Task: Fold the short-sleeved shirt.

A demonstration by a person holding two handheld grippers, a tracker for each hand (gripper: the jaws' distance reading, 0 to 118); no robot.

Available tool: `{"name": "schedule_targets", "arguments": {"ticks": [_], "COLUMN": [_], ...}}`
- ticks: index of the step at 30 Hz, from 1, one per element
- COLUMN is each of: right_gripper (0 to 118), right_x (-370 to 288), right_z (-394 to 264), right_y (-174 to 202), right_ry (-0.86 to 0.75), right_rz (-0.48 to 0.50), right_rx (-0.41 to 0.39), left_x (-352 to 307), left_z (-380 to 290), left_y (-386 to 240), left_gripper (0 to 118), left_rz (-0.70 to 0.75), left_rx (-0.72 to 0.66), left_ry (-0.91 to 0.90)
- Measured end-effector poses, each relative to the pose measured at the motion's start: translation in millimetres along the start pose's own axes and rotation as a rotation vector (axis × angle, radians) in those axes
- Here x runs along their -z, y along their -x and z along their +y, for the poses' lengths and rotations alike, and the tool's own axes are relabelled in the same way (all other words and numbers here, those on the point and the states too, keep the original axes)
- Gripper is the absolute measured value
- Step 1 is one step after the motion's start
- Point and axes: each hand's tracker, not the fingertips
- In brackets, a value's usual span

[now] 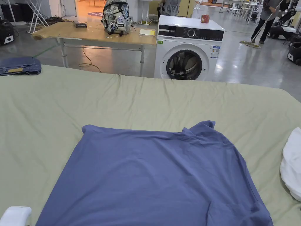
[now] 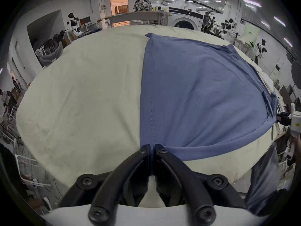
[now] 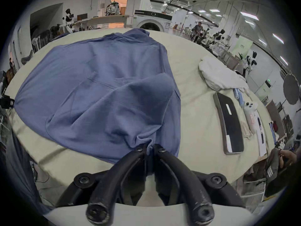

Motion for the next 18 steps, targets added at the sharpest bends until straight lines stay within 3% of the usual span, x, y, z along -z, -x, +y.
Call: {"name": "schedule_targets", "arguments": {"ticks": [2, 3, 5, 14, 15, 17, 18], "right_gripper": [34, 44, 44, 41, 32, 19, 14], "right_x": [-14, -24, -41, -61, -61, -62, -62], "right_z": [10, 15, 30, 102, 109, 118, 122], "right_y": [3, 4, 8, 54, 61, 71, 76], "right_ry": [-0.023, -0.068, -0.144, -0.508, -0.54, -0.589, -0.614], "right_rz": [-0.058, -0.051, -0.021, 0.018, 0.024, 0.035, 0.037], "right_rx": [0.019, 0.025, 0.034, 0.136, 0.15, 0.16, 0.163], "left_x": [-8, -14, -26, -61, -63, -65, -67], "left_z": [6, 10, 20, 80, 84, 88, 89], "left_y": [3, 2, -4, -74, -81, -94, -101], "left_gripper": [32, 37, 47, 45, 40, 11, 3], "left_rz": [-0.034, -0.047, -0.061, -0.064, -0.064, -0.063, -0.052], "left_rx": [-0.036, -0.048, -0.028, 0.058, 0.066, 0.072, 0.069], "left_ry": [-0.02, -0.042, -0.122, -0.485, -0.521, -0.594, -0.634]}}
